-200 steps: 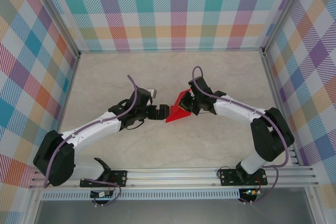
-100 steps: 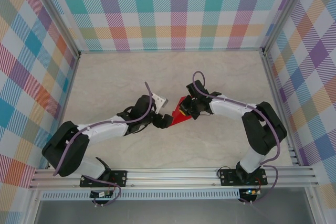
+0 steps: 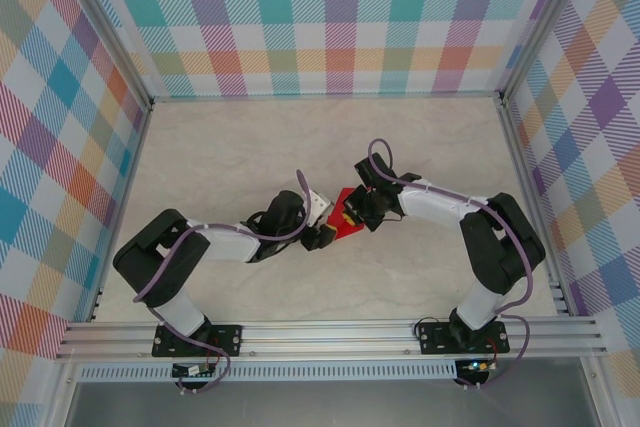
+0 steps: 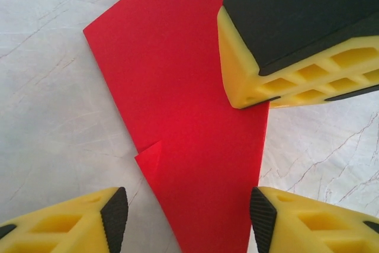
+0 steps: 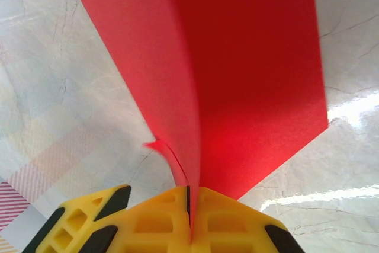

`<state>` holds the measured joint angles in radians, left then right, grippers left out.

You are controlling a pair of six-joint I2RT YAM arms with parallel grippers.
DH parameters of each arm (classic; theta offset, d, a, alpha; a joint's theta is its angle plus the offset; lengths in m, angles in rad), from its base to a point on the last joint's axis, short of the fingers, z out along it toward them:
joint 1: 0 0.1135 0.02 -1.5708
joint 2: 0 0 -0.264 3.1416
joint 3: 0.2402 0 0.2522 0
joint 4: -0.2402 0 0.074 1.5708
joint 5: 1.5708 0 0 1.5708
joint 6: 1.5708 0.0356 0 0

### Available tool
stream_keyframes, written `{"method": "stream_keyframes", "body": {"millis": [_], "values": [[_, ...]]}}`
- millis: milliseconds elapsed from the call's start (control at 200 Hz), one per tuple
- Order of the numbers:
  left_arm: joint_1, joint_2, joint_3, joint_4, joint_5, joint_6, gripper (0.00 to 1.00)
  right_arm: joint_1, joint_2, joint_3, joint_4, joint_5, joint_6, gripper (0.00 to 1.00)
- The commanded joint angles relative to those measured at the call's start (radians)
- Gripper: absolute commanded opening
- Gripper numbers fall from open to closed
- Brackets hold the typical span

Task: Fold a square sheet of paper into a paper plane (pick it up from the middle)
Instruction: Third fold the triangle at the center of the table.

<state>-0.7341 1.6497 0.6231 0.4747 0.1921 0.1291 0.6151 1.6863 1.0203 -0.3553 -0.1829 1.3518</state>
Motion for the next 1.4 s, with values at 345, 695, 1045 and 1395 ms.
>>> {"method": "stream_keyframes", "body": {"millis": [345, 695, 1045, 1395], "values": [[-0.027, -0.008, -0.013, 0.087, 0.047, 0.023, 0.53, -0.009, 0.039, 0.075, -0.097, -0.023, 0.011, 0.05], [-0.027, -0.032, -0.049, 0.112, 0.060, -0.025, 0.51, -0.012, 0.056, 0.086, -0.101, -0.033, 0.016, 0.05], [-0.049, 0.037, -0.019, 0.136, 0.053, -0.033, 0.38, -0.012, 0.067, 0.112, -0.114, -0.055, 0.021, 0.05], [-0.054, 0.068, -0.020, 0.175, 0.005, -0.059, 0.23, -0.020, 0.062, 0.106, -0.122, -0.067, 0.023, 0.06]]}}
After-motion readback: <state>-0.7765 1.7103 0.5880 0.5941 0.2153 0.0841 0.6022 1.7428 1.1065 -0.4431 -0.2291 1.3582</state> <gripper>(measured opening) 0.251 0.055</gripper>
